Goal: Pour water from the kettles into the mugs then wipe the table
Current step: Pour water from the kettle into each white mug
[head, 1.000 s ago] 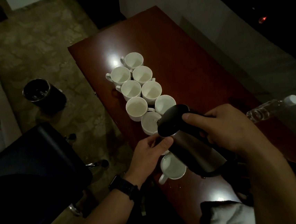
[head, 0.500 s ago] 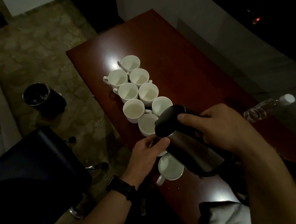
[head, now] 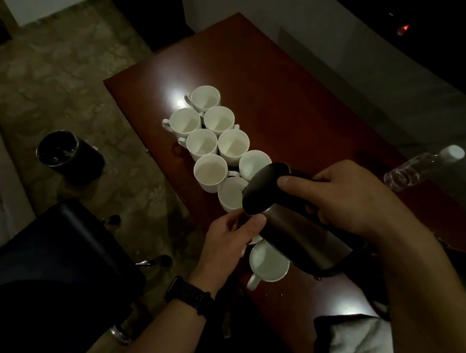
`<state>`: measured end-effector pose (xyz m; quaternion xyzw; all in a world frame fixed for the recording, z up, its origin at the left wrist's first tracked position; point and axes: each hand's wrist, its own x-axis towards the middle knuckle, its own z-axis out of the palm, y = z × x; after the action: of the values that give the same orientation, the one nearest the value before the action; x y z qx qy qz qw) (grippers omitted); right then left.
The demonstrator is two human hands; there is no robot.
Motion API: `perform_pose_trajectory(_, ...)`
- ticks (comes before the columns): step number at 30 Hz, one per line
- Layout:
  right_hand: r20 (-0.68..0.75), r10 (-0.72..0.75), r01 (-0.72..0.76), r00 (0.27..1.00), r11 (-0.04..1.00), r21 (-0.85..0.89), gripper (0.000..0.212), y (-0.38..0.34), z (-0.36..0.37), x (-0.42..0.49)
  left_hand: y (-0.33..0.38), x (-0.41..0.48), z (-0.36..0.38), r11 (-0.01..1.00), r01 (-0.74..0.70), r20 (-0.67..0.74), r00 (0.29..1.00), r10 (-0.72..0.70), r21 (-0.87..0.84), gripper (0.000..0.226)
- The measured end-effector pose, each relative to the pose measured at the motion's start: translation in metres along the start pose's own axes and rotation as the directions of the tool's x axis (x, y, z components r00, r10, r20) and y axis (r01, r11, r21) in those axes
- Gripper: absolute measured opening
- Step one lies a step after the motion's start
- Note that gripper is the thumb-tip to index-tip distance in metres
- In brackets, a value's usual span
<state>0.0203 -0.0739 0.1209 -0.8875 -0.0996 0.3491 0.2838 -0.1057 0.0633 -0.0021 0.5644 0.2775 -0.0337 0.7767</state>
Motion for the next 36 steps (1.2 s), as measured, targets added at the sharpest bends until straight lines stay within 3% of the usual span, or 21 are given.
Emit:
perform_pose_trajectory(9,0.027,0.000,0.000,1.000,1.000,0.013,0.051,-0.004,-0.002,-0.004,-0.006,0.003,0.000,0.999,-0.042,0.023,0.999,0.042,0.006,0.028)
perform_pose_trajectory(18,0.011,-0.003,0.002,1.000,0.999,0.044,0.051,-0.005,-0.002,-0.006,-0.010,0.005,-0.004,0.996,-0.072,0.041,0.997,0.070,0.045,0.032)
perform_pose_trajectory(29,0.036,-0.003,0.001,0.999,0.999,0.049,0.050,-0.005,-0.001,-0.006,-0.020,0.008,-0.009,0.947,-0.105,0.034,0.994,0.099,0.304,0.046)
perform_pose_trajectory(36,0.035,0.013,-0.014,0.999,0.999,0.044,0.047,-0.002,-0.002,-0.006,-0.022,0.000,-0.004,0.862,-0.188,0.054,0.981,0.185,0.470,0.049)
